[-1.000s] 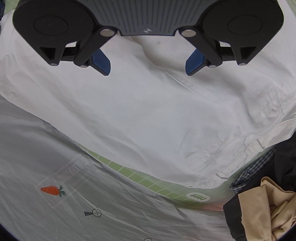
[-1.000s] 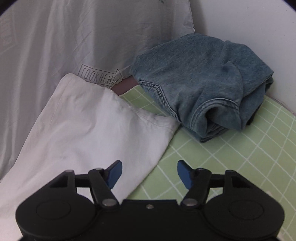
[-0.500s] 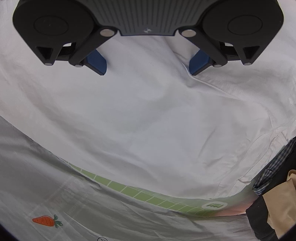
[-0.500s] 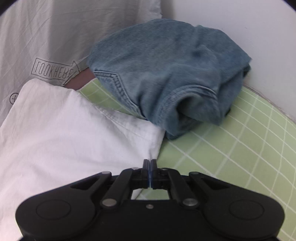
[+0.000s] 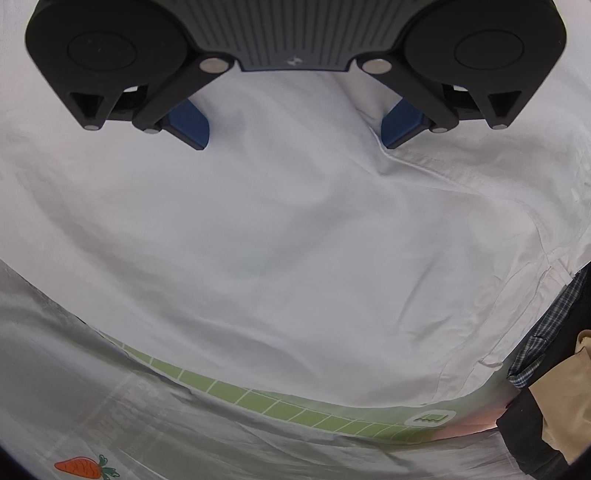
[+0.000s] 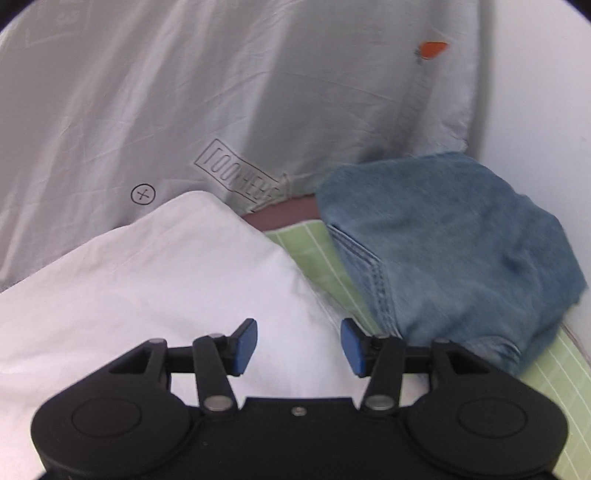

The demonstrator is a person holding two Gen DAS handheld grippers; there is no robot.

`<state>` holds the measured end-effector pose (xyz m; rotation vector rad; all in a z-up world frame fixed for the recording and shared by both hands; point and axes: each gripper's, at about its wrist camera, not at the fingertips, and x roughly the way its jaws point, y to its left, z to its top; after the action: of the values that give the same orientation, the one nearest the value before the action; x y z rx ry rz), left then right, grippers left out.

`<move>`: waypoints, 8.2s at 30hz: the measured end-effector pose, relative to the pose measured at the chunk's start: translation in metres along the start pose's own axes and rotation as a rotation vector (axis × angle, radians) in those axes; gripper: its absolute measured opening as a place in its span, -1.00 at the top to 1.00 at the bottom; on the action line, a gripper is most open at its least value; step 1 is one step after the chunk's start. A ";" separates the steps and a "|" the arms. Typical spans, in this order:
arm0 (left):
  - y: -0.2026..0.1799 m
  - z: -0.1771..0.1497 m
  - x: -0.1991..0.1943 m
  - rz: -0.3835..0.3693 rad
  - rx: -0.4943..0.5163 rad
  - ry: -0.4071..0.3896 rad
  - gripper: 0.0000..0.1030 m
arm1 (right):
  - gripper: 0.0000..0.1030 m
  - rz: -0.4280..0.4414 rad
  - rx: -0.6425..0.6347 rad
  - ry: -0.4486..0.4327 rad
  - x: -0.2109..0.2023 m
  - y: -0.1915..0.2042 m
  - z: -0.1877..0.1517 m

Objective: Fold clothes

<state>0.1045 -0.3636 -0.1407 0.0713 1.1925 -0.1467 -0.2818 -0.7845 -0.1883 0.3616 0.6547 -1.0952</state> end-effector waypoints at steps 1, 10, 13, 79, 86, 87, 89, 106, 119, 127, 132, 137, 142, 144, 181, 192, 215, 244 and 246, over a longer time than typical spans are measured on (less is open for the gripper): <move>-0.002 0.000 0.001 0.007 0.001 0.003 -0.98 | 0.03 0.004 -0.024 -0.006 0.013 0.007 0.009; -0.011 -0.003 0.005 0.056 0.030 -0.016 -1.00 | 0.21 0.005 0.340 -0.061 0.106 0.009 0.081; -0.011 -0.003 0.005 0.057 0.029 -0.016 -1.00 | 0.24 0.012 0.326 -0.012 0.129 0.016 0.081; -0.008 -0.010 0.002 0.088 -0.053 -0.114 -1.00 | -0.62 -0.051 -0.131 -0.098 0.103 0.040 0.060; 0.016 -0.010 -0.030 -0.064 0.002 -0.135 -0.96 | -1.00 0.182 -0.040 -0.128 -0.015 0.032 0.023; 0.021 -0.013 -0.042 -0.074 0.007 -0.163 -0.96 | -1.00 0.213 0.014 -0.107 -0.032 0.022 0.015; 0.033 -0.022 -0.067 -0.094 0.033 -0.224 -0.96 | -1.00 0.302 0.155 -0.054 -0.063 0.004 -0.004; 0.111 -0.170 -0.161 -0.276 -0.008 -0.300 -0.98 | -1.00 0.470 0.631 0.200 -0.246 -0.133 -0.204; 0.148 -0.224 -0.179 -0.269 -0.020 -0.258 -0.98 | -1.00 0.554 0.992 0.403 -0.289 -0.172 -0.327; 0.175 -0.235 -0.194 -0.242 -0.041 -0.287 -0.98 | -1.00 0.623 1.048 0.412 -0.274 -0.151 -0.335; 0.196 -0.239 -0.196 -0.212 -0.088 -0.290 -0.98 | -1.00 0.611 1.016 0.404 -0.271 -0.137 -0.326; 0.220 -0.238 -0.187 -0.182 -0.149 -0.265 -0.99 | -1.00 0.540 0.914 0.416 -0.269 -0.119 -0.307; 0.242 -0.223 -0.170 -0.146 -0.180 -0.222 -0.98 | -1.00 0.440 0.827 0.418 -0.273 -0.101 -0.295; 0.249 -0.212 -0.163 -0.133 -0.185 -0.207 -0.98 | -1.00 0.392 0.833 0.409 -0.275 -0.096 -0.295; 0.343 -0.071 -0.037 -0.102 -0.432 -0.147 0.39 | 0.52 -0.002 0.933 0.272 -0.276 -0.082 -0.290; 0.324 -0.073 -0.070 0.001 -0.344 -0.198 0.82 | 0.89 -0.040 0.801 0.235 -0.297 -0.091 -0.276; 0.316 -0.112 -0.171 -0.029 -0.476 -0.316 0.85 | 0.92 0.145 0.637 0.081 -0.309 -0.100 -0.172; 0.216 0.131 -0.041 -0.065 -0.547 -0.396 0.50 | 0.86 0.321 0.379 -0.029 -0.016 0.093 0.082; 0.213 0.138 -0.029 -0.061 -0.558 -0.351 0.45 | 0.46 0.299 0.343 0.020 0.014 0.119 0.087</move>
<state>0.2536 -0.1692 -0.0678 -0.4634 0.8497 0.1209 -0.1437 -0.7934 -0.1362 0.7425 0.4109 -0.9150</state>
